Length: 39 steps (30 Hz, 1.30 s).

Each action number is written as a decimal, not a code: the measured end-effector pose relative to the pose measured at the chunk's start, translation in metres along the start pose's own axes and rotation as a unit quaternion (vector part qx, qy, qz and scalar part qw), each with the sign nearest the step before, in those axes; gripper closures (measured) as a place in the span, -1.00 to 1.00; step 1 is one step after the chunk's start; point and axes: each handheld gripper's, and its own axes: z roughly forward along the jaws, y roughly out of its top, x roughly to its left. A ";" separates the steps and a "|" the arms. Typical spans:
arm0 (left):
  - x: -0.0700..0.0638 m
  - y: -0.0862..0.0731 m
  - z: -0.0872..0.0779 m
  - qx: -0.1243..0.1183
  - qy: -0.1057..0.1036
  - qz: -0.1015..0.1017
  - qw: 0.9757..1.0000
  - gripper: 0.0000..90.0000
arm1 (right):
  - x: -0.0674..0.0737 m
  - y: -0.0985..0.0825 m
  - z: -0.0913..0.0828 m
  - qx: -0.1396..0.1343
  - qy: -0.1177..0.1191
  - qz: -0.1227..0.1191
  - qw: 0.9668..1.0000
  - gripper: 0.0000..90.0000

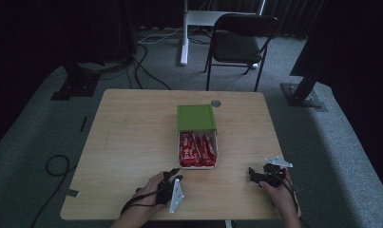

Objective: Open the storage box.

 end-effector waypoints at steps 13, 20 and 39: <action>0.025 -0.037 -0.010 0.020 -0.008 -0.100 0.995 0.36 | 0.000 0.000 0.000 0.000 0.000 0.000 1.000 -0.75; 0.035 -0.051 -0.013 0.025 -0.006 -0.134 0.991 0.25 | 0.000 0.000 0.000 0.000 0.000 0.000 1.000 -0.75; 0.064 -0.103 -0.027 0.048 0.010 -0.238 0.970 -0.11 | 0.000 0.000 0.000 0.000 0.000 0.000 1.000 -0.75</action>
